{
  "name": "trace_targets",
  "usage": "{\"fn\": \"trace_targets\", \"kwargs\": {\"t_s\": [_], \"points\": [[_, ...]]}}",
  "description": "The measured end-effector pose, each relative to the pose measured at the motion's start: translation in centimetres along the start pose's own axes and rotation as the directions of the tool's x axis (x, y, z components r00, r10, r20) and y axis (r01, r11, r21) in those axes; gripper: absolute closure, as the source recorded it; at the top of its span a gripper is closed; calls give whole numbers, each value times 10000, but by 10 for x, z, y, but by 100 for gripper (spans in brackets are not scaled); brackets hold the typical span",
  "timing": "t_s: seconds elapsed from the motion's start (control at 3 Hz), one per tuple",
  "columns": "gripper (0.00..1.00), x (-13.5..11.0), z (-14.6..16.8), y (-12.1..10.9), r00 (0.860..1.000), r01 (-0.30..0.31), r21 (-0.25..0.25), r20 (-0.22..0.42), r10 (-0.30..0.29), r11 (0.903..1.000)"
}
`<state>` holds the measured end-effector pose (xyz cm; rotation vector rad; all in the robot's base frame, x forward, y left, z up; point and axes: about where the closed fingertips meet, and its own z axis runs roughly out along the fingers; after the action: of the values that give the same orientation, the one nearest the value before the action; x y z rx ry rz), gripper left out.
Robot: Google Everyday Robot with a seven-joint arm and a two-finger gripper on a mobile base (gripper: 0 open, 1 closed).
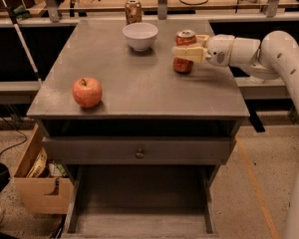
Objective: Place coke can into middle drawer
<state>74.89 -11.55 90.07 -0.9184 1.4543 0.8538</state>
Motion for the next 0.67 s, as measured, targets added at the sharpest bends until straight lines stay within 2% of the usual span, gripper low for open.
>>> {"fn": "trace_targets", "kwargs": {"t_s": [0.33,0.67], "points": [[100,0,3,1,10000,-5,-42,3,6,10000],[100,-24,-7,13,9993,297,239,-253,-291,9993]]}}
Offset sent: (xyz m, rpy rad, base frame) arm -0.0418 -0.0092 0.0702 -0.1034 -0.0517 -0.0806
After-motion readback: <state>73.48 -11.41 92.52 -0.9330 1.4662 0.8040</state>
